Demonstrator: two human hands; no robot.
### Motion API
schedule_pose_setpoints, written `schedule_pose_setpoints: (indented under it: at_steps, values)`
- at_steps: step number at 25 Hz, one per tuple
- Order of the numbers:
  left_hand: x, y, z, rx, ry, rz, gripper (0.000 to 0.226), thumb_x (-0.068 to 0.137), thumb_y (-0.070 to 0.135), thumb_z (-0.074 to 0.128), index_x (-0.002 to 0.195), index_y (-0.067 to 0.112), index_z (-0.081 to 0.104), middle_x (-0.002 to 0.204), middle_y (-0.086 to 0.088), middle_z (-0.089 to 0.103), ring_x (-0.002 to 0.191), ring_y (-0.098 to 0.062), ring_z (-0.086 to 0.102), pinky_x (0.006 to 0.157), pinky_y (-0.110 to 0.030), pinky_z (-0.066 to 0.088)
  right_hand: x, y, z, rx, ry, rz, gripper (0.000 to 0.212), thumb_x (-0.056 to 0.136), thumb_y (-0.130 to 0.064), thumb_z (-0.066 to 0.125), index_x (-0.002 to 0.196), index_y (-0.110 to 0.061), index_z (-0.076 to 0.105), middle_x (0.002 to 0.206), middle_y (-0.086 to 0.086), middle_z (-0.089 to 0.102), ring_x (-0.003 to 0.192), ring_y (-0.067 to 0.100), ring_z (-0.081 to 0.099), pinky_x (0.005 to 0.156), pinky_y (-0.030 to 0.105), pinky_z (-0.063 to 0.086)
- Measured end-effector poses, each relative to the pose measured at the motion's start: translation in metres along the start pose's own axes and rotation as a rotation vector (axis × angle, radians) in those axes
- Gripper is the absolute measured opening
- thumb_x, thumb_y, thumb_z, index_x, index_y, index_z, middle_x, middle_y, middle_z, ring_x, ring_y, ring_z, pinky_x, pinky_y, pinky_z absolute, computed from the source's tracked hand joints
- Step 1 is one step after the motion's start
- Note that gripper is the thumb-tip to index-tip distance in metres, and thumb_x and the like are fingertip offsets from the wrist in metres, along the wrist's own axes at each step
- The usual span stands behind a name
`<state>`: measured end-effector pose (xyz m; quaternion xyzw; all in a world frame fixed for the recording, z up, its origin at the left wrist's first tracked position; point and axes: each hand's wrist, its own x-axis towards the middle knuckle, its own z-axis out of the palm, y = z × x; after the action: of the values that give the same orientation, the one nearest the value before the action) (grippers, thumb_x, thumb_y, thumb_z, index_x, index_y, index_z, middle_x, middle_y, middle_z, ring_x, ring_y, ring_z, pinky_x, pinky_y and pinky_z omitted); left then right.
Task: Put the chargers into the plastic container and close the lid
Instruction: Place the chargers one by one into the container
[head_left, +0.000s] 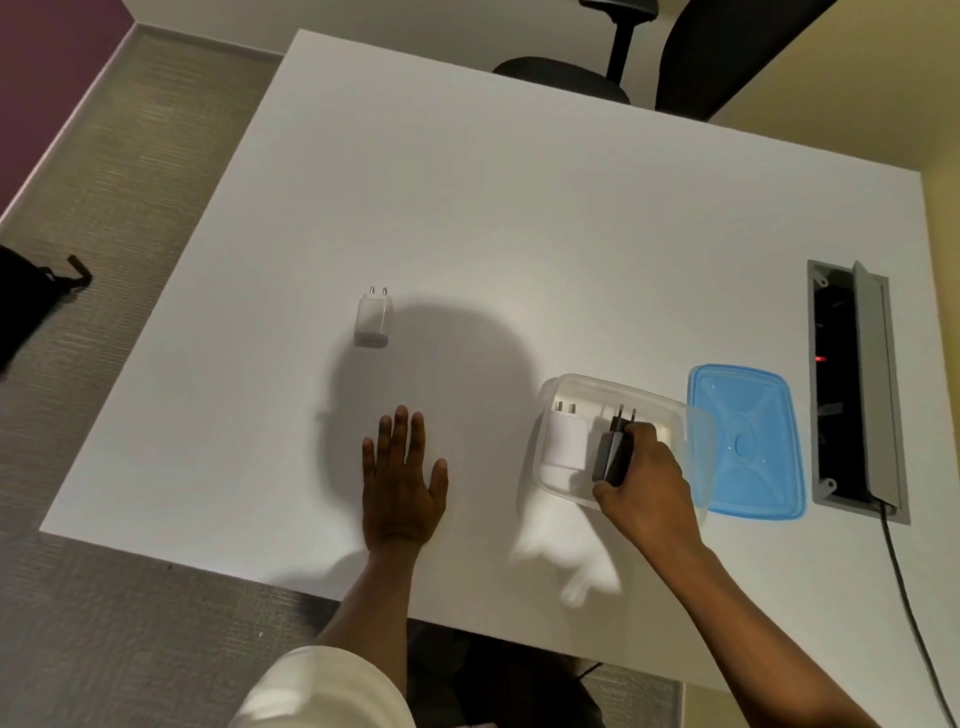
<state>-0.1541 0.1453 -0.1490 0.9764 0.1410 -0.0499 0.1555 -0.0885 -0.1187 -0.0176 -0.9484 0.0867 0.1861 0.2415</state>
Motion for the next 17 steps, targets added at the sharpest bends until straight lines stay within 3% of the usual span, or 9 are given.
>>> schedule_pose_setpoints:
  at_steps: [5,10,17]
  values:
    - [0.0,0.0,0.003,-0.008,0.008,0.002,0.069,0.097,0.051,0.024,0.158,0.02,0.012,0.167,-0.006,0.015,0.155,-0.027,0.014,0.125,-0.05,0.016,0.028,0.01,0.017,-0.029,-0.071,0.074,0.067,0.067,-0.015,0.072,0.126,-0.013,0.04,0.099,0.013,0.056,0.076,0.027,0.057,0.062,0.033,0.046]
    - [0.001,-0.001,0.003,-0.007,0.007,0.003,0.07,0.096,0.051,0.026,0.158,0.02,0.013,0.167,-0.006,0.015,0.154,-0.027,0.013,0.125,-0.049,0.014,0.033,0.014,0.029,-0.01,-0.076,0.043,0.068,0.068,-0.014,0.073,0.127,-0.014,0.04,0.104,0.014,0.056,0.087,0.032,0.061,0.073,0.042,0.056]
    - [0.0,-0.001,0.003,-0.022,0.018,0.005,0.069,0.097,0.051,0.024,0.157,0.022,0.01,0.167,-0.006,0.015,0.154,-0.027,0.014,0.125,-0.048,0.013,0.032,0.017,0.03,0.095,-0.072,0.011,0.074,0.067,-0.002,0.073,0.133,-0.014,0.042,0.107,0.013,0.056,0.095,0.03,0.057,0.078,0.039,0.05]
